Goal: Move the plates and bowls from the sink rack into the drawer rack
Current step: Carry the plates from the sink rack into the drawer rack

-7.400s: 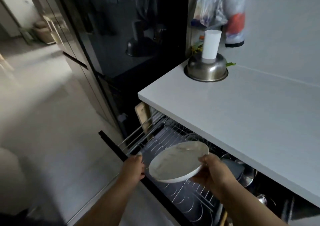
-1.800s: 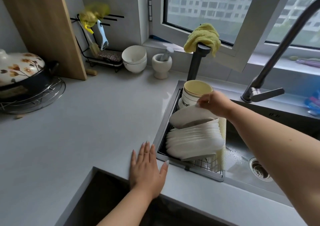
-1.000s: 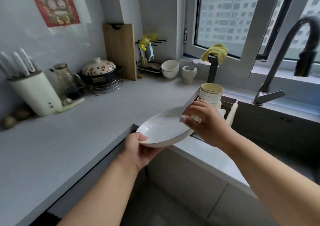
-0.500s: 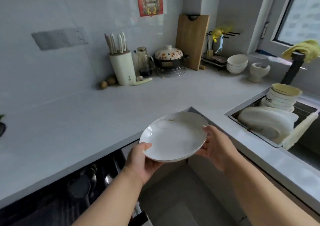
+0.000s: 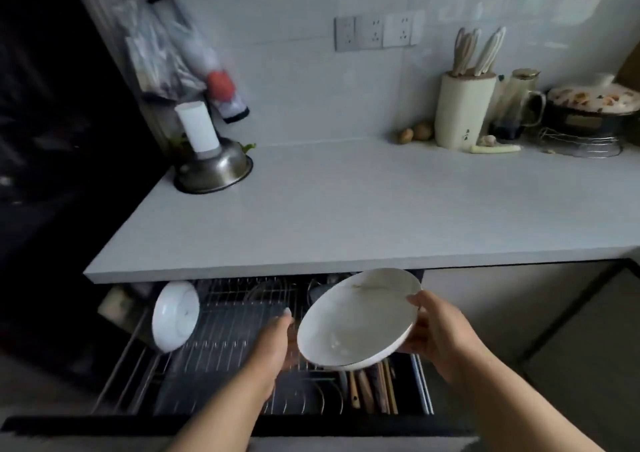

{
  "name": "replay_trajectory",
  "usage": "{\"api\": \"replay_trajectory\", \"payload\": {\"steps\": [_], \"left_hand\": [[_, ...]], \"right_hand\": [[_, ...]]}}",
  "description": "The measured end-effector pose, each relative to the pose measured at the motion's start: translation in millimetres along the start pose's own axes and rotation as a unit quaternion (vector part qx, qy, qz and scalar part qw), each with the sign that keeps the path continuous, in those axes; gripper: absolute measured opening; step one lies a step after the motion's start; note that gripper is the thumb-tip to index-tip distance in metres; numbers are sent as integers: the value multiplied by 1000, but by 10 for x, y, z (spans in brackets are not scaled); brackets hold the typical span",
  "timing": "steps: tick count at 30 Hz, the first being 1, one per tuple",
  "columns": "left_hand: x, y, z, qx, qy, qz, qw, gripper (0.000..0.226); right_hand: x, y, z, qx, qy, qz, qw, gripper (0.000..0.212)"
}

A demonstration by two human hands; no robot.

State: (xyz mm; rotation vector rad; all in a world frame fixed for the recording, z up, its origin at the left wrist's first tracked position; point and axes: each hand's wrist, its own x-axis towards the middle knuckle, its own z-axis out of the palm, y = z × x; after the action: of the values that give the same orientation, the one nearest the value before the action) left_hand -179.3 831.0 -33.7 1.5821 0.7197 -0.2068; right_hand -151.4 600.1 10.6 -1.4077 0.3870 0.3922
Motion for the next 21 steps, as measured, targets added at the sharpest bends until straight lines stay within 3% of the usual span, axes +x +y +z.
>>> {"api": "replay_trajectory", "payload": {"steps": [3,7,10,16,19,21], "left_hand": [[211,-228,-867,75,62,6,995,29],[460,-506,-1882,169,112,33,979,41],[644,-676,-2472,280,139,65,948,32],[1000,-1049,-3202,511,120,85,847,84],[1125,-1210,-3350,555,83,103,821,108],[1177,-1305,-3402,567,76,115,812,113]], "right_hand": [[152,239,760,-38,-29,24,999,19],[419,615,1765,-111,-67,35,991,18],[678,900,2440,-177,-80,36,980,19],[1238,1347,3422,-296,-107,31,949,41],[1483,1420,3788,-336,-89,36,937,49],[1658,1454,3973,-370,-67,40,926,55]]}}
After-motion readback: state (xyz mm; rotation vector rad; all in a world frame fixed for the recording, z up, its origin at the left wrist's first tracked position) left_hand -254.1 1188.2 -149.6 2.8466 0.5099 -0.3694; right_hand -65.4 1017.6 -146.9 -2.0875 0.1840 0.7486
